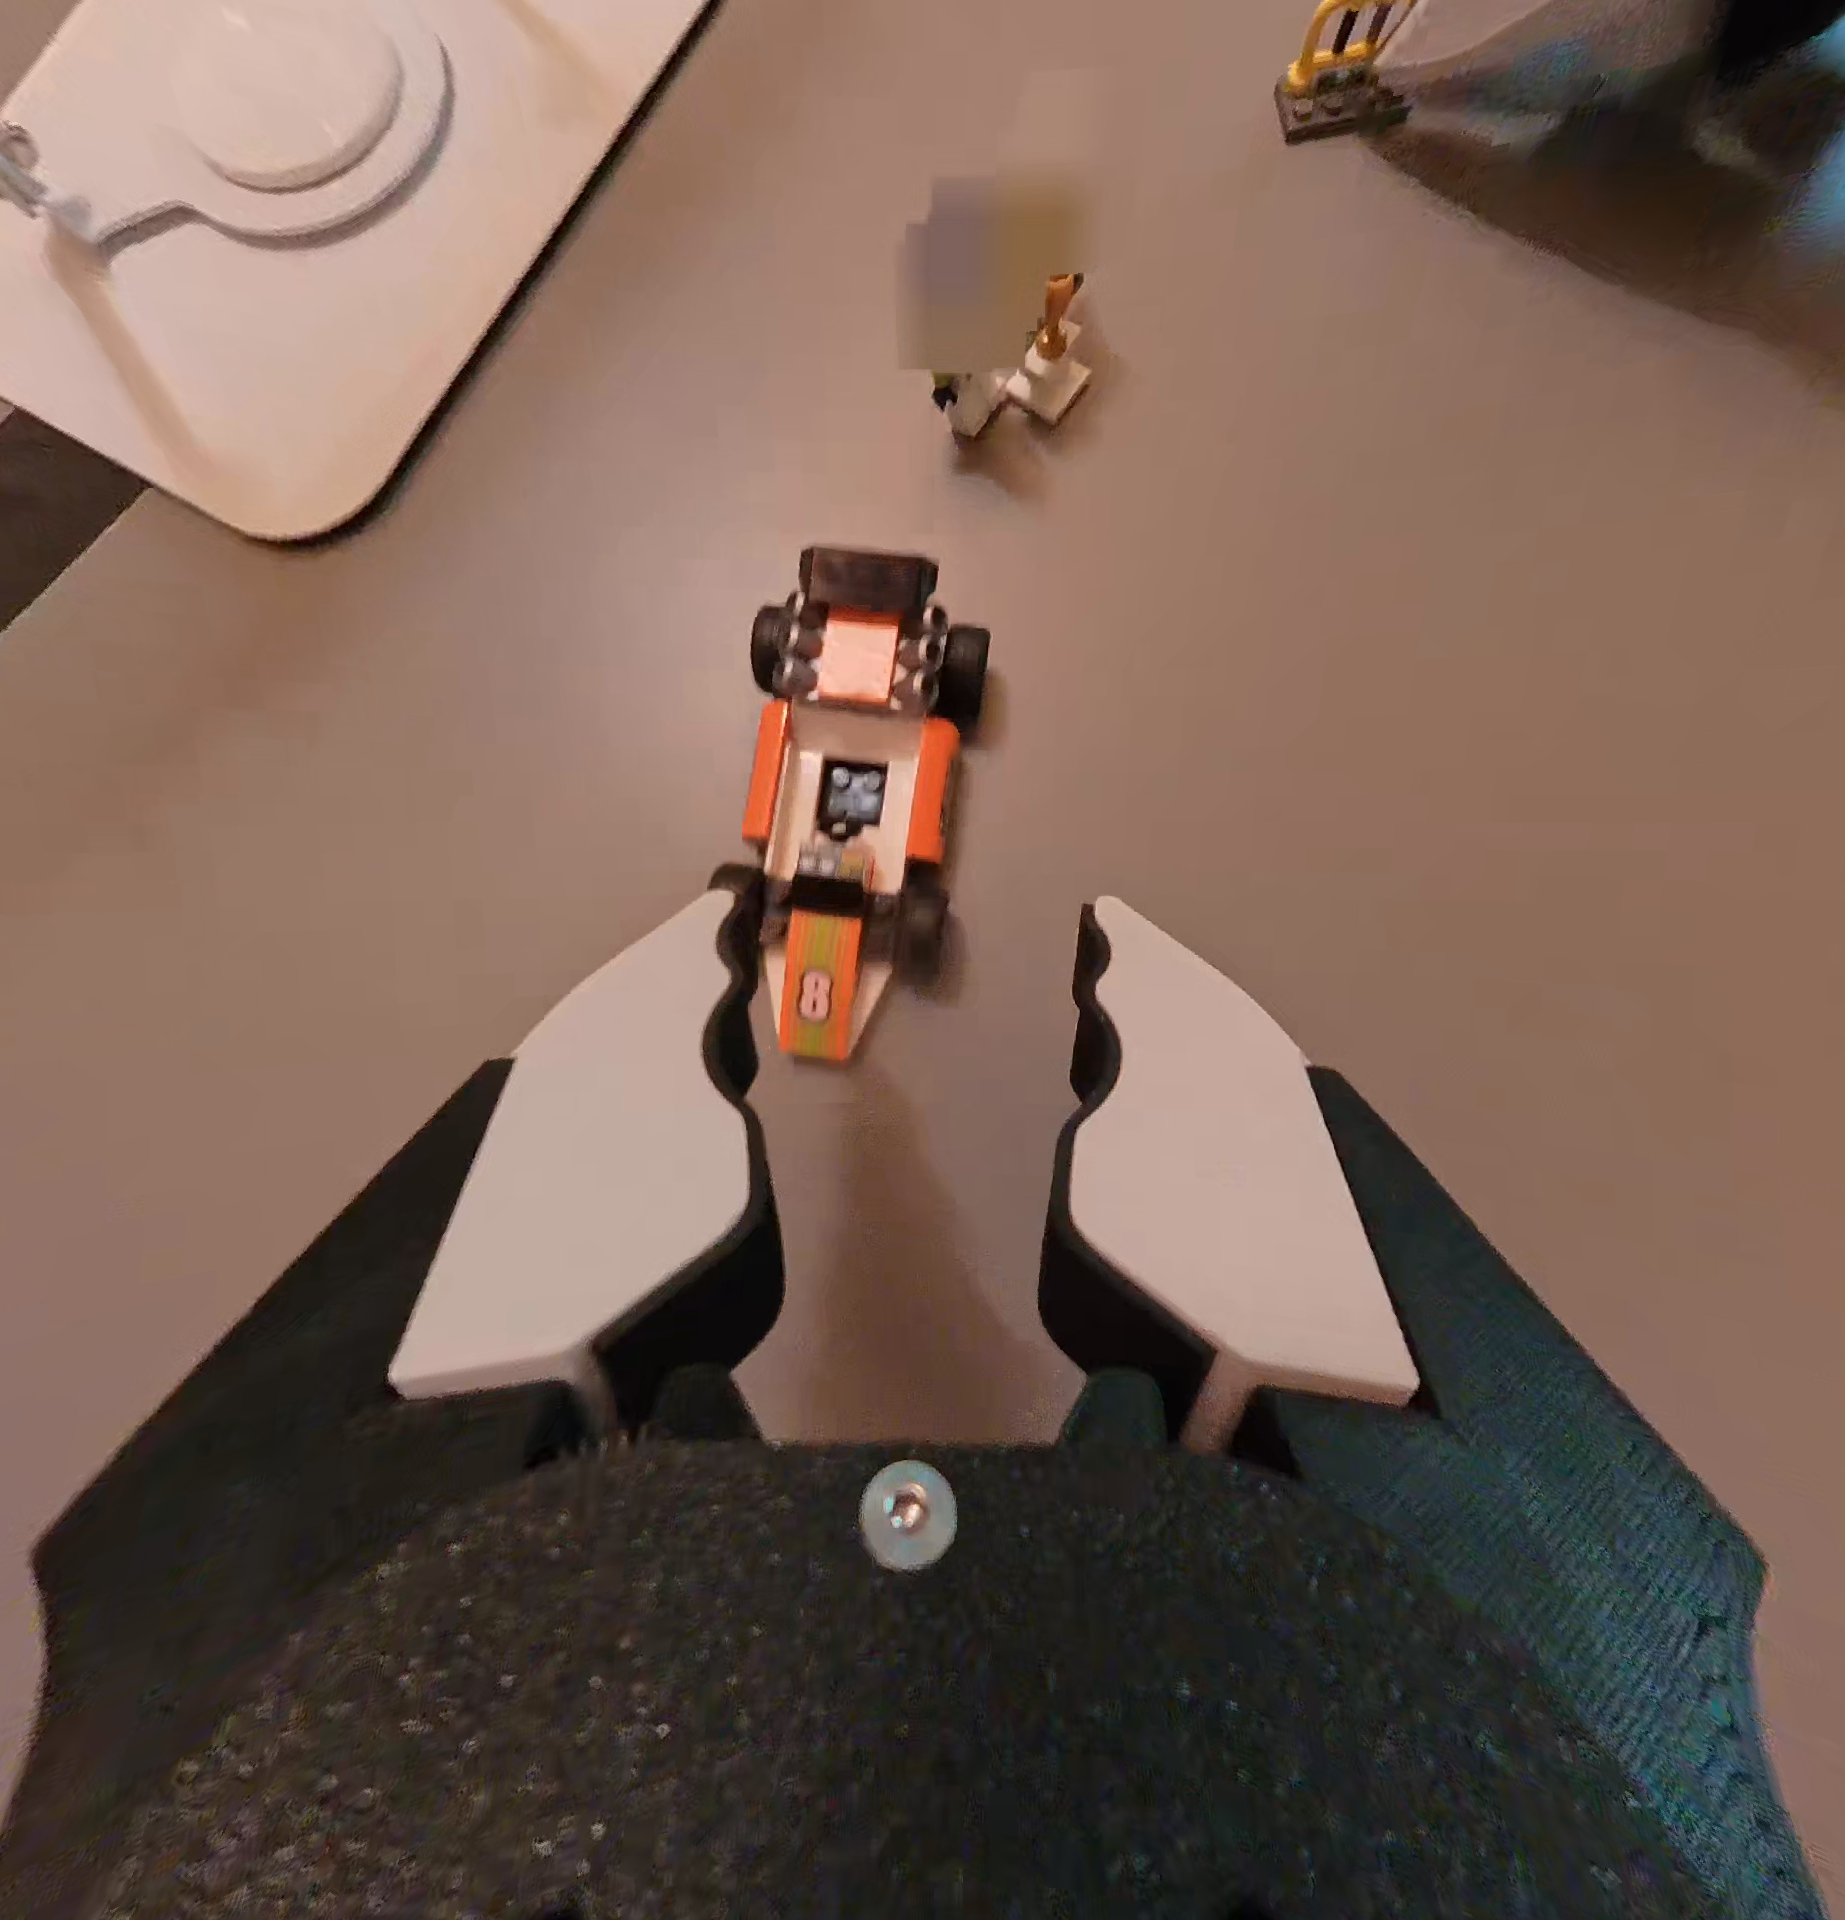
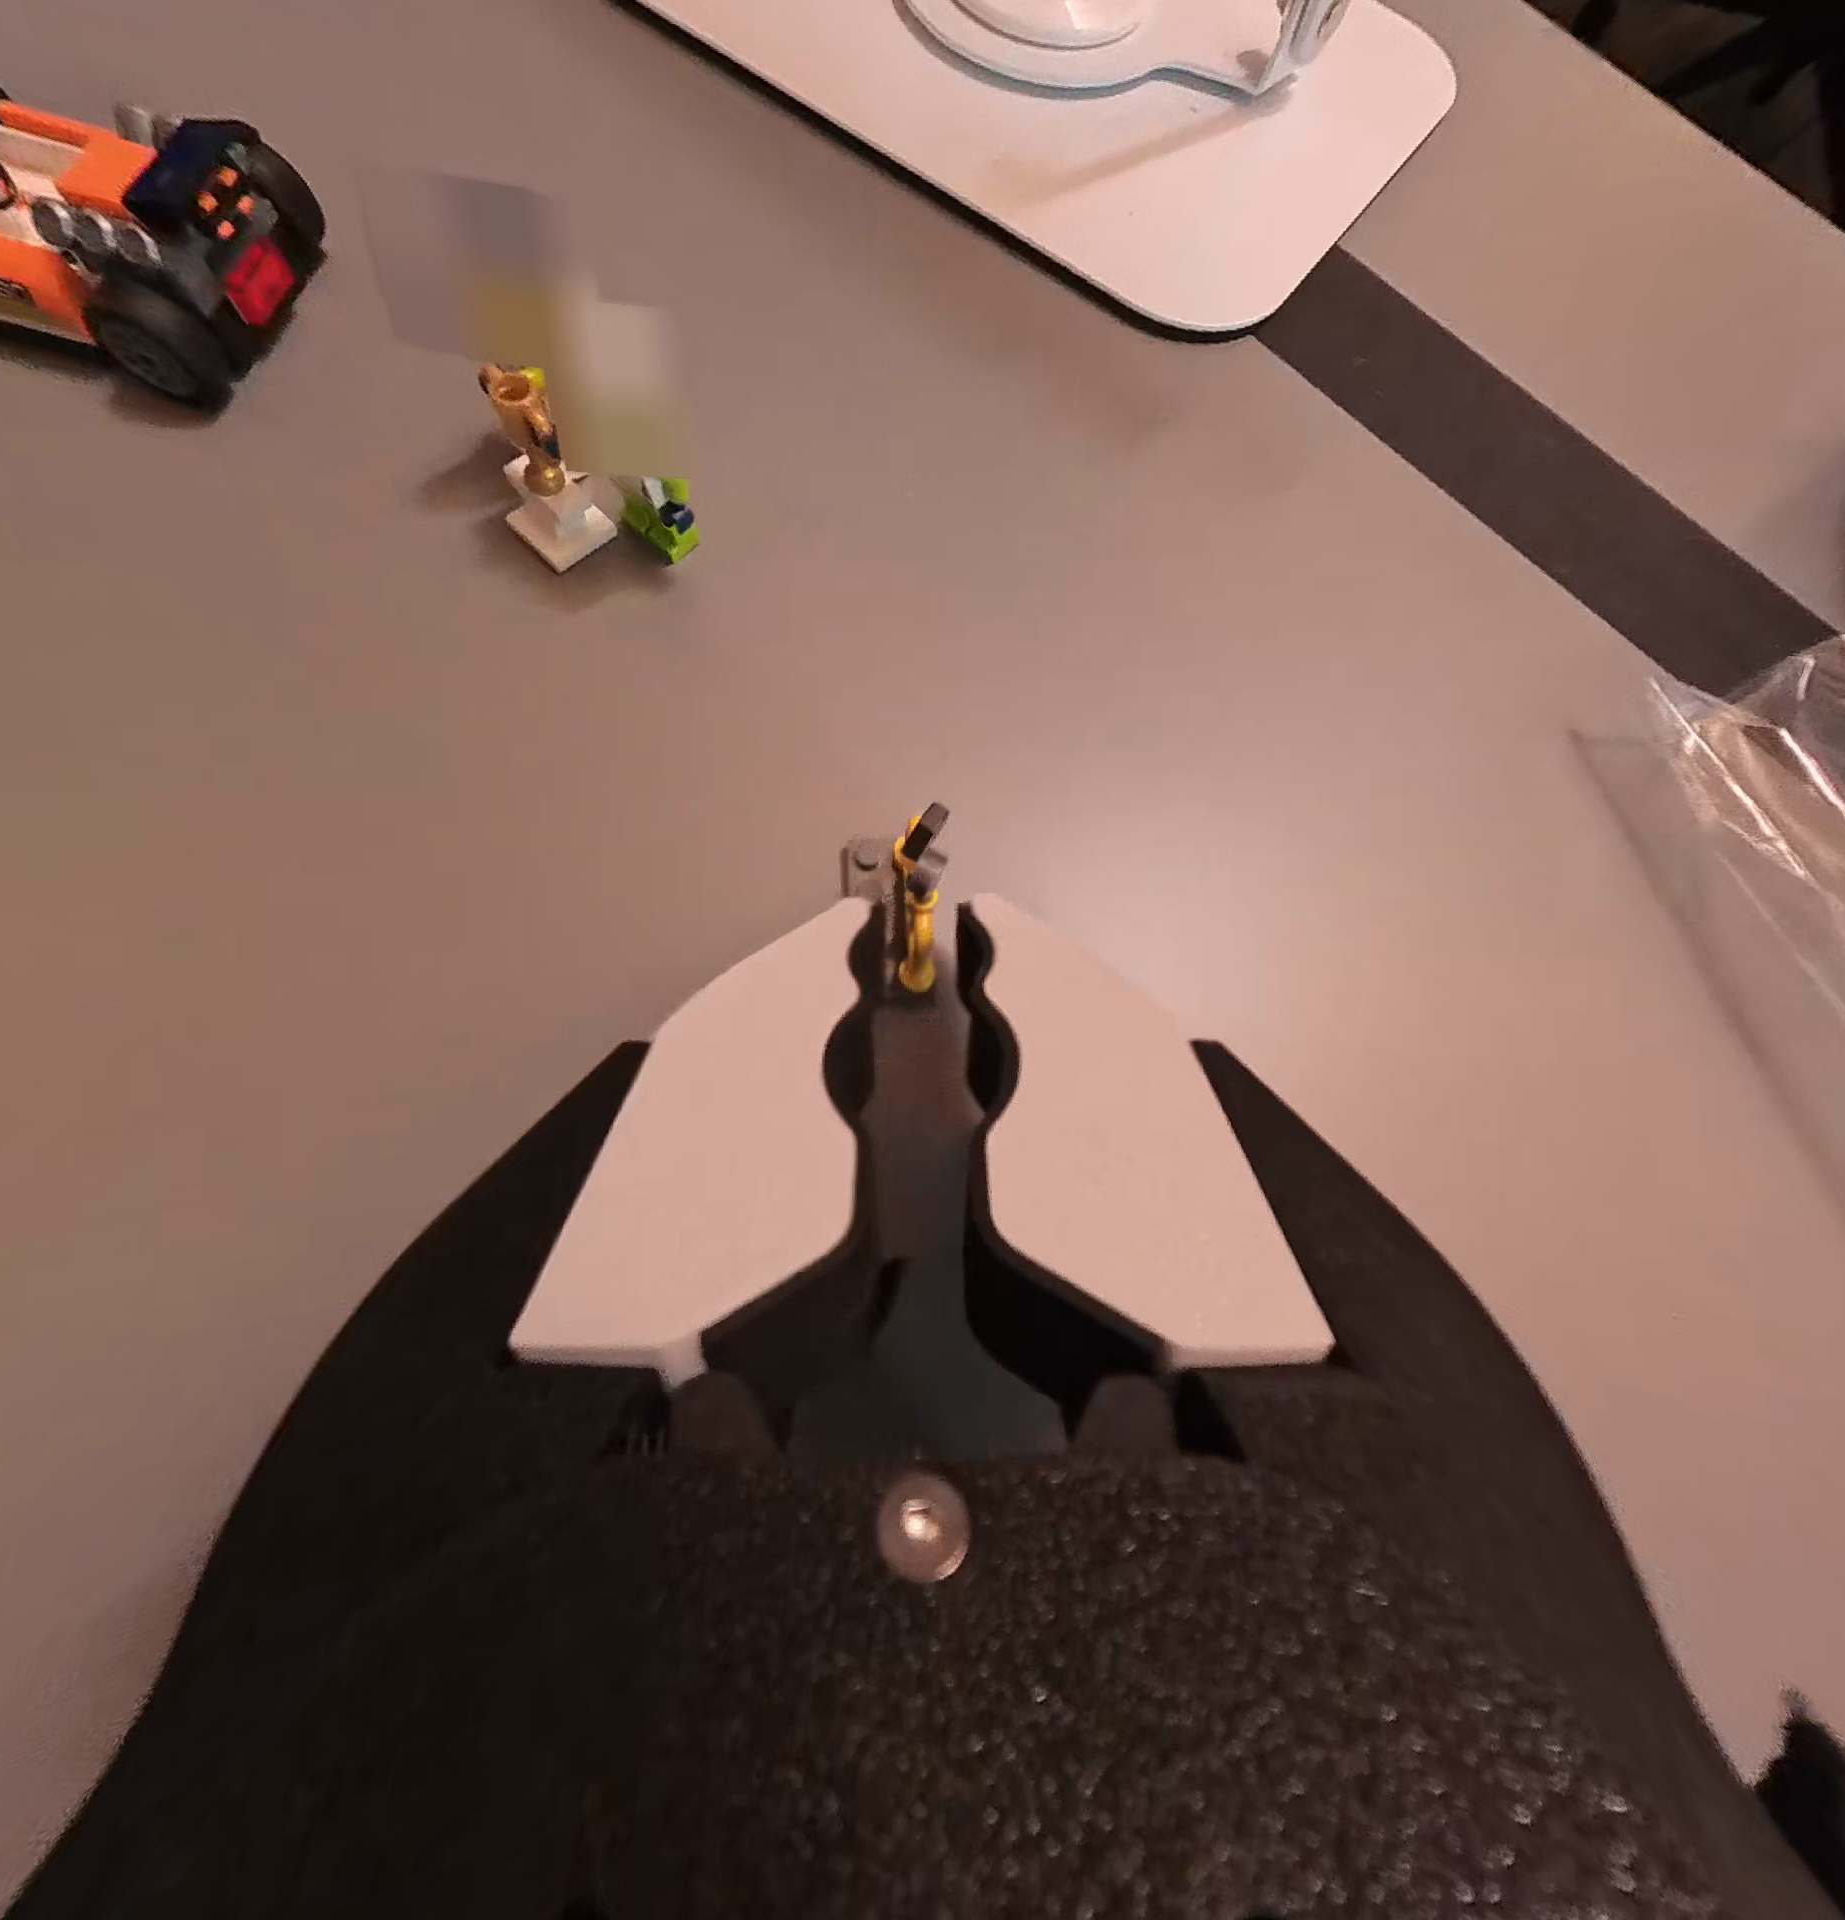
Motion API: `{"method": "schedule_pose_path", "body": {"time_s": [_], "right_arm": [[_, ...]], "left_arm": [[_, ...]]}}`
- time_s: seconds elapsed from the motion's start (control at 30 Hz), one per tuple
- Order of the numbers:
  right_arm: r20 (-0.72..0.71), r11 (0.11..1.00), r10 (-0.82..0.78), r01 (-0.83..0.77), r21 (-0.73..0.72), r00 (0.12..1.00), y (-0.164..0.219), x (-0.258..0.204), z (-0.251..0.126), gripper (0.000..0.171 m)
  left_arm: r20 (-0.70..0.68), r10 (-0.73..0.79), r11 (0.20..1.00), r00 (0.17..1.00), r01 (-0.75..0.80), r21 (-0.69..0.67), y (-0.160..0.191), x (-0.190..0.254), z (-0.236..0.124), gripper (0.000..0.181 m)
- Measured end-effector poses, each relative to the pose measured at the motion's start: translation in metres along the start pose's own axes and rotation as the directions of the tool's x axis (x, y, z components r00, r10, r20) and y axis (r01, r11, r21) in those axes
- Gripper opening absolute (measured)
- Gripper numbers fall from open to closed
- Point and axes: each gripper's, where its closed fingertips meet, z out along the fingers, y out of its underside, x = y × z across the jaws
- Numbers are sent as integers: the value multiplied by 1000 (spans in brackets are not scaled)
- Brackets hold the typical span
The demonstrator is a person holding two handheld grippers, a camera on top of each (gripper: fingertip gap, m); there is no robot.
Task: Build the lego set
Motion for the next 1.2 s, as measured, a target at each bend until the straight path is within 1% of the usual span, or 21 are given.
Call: {"method": "schedule_pose_path", "body": {"time_s": [0.03, 0.13, 0.27, 0.33, 0.37, 0.47, 0.5, 0.6, 0.7, 0.73, 0.8, 0.83, 0.9, 1.0, 1.07, 1.13, 1.2], "right_arm": [[8, 1000, -8, 8, -3, 1000, 1, 0, 2, 4], [41, 1000, -7, 7, 6, 999, 1, -6, 1, 4], [41, 1000, -12, 12, 9, 999, 2, -20, -5, 4], [11, 1000, -16, 16, -8, 1000, 5, -23, -6, 4], [-4, 1000, -11, 11, -18, 1000, 6, -23, -6, 4], [-21, 1000, -12, 12, -22, 1000, 8, -23, -6, 4], [-19, 1000, -6, 6, -22, 1000, 8, -23, -6, 5], [7, 1000, 25, -25, -11, 1000, 7, -26, -9, 21], [-19, 995, 69, -68, 68, 997, -4, -25, -29, 27], [-38, 990, 96, -91, 106, 995, -10, -26, -40, 29], [-81, 971, 165, -147, 191, 983, -19, -34, -68, 28], [-92, 958, 195, -169, 231, 977, -22, -43, -83, 26], [-98, 929, 244, -203, 309, 965, -27, -70, -111, 17], [-139, 915, 253, -190, 356, 957, -22, -114, -136, 3], [-183, 916, 252, -173, 363, 950, -17, -139, -142, 0], [-182, 912, 274, -194, 362, 945, -14, -161, -140, 0], [-194, 900, 311, -222, 375, 931, -11, -174, -136, 0]], "left_arm": [[1, 12, 1000, 1000, -12, 14, 6, -2, 0, 59], [8, 17, 1000, 1000, -17, 7, 26, -14, 10, 64], [-24, 5, 1000, 1000, -4, 4, 31, -18, 33, 66], [-35, -29, 999, 999, 28, -28, 33, -17, 39, 56], [-42, -45, 998, 998, 43, -40, 32, -15, 40, 46], [-6, -33, 998, 999, 33, -50, 30, -14, 41, 44], [1, -32, 998, 999, 32, -50, 30, -14, 40, 45], [-6, -46, 998, 999, 45, -45, 32, -10, 37, 55], [15, -43, 999, 999, 43, 26, 25, -9, 21, 55], [23, -45, 997, 999, 44, 69, 19, -6, 12, 52], [8, -82, 976, 997, 78, 204, 5, 8, -12, 43], [-24, -113, 954, 993, 116, 276, -2, 21, -26, 39], [-71, -158, 891, 985, 173, 419, -12, 51, -57, 26], [-65, -208, 798, 976, 208, 566, -14, 96, -91, 1], [-38, -252, 763, 967, 223, 607, -9, 119, -96, 0], [5, -311, 745, 950, 240, 622, -2, 132, -93, 0], [4, -369, 730, 929, 287, 620, 4, 142, -86, 0]]}}
